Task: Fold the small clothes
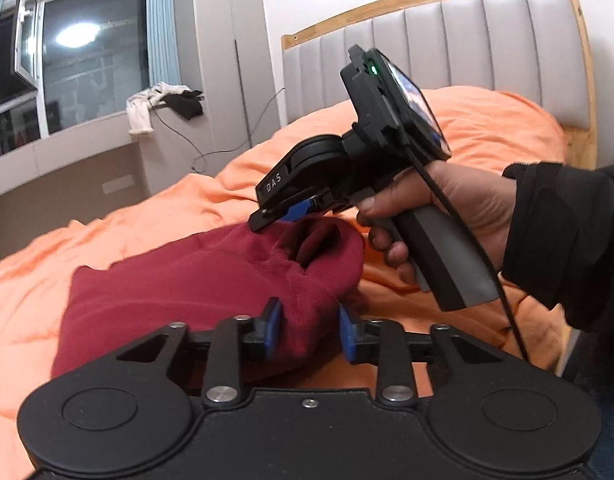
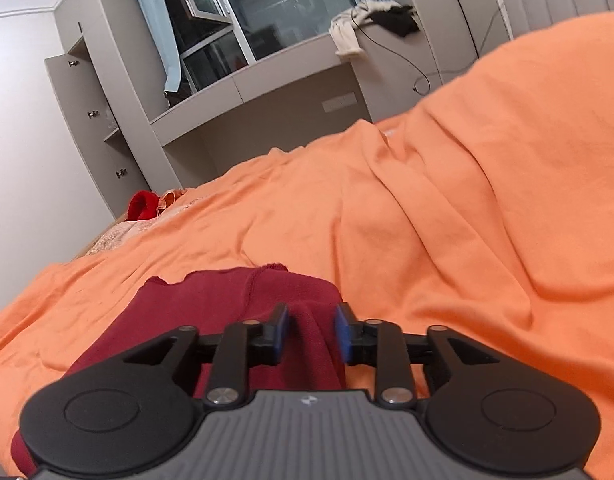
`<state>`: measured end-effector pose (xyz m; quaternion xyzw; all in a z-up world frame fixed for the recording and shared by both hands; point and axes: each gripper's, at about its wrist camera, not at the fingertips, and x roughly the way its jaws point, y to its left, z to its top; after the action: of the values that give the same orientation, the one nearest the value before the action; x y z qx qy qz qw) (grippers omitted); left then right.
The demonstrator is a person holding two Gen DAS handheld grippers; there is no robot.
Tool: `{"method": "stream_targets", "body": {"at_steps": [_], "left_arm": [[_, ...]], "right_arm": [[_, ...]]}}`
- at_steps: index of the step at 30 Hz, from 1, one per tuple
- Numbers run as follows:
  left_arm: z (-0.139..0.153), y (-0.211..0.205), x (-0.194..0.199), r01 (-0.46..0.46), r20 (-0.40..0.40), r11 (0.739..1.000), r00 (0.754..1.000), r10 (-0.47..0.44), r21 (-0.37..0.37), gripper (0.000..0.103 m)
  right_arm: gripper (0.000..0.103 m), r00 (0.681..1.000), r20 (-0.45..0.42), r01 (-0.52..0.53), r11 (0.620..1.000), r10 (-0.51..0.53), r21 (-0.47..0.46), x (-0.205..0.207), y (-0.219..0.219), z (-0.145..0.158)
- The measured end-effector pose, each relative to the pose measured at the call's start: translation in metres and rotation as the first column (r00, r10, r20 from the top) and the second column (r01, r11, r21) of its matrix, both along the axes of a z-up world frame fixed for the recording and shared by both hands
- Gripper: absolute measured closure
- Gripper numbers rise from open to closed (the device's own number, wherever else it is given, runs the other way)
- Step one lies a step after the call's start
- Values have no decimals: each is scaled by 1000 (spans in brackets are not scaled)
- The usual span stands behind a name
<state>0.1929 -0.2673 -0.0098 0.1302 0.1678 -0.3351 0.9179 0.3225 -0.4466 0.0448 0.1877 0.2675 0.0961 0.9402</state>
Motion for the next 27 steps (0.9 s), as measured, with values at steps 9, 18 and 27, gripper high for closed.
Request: {"method": "stream_targets", "body": {"at_steps": [9,18,27], "left_arm": [[23,31,1,12,-90,991,996,-24,-130,15],[47,65,2,-141,-24,982,990,139,-121,1],[49,118,65,-369,-195,908,923,333,-197,1]], "right_arm": [[3,999,-25,-46,998,45,-37,-23,-3,-4],[0,995,-12,-102,992,102,-74,-56,1,-2],[0,985,-42,-171,978,167,-121,-62,24,-5]]}}
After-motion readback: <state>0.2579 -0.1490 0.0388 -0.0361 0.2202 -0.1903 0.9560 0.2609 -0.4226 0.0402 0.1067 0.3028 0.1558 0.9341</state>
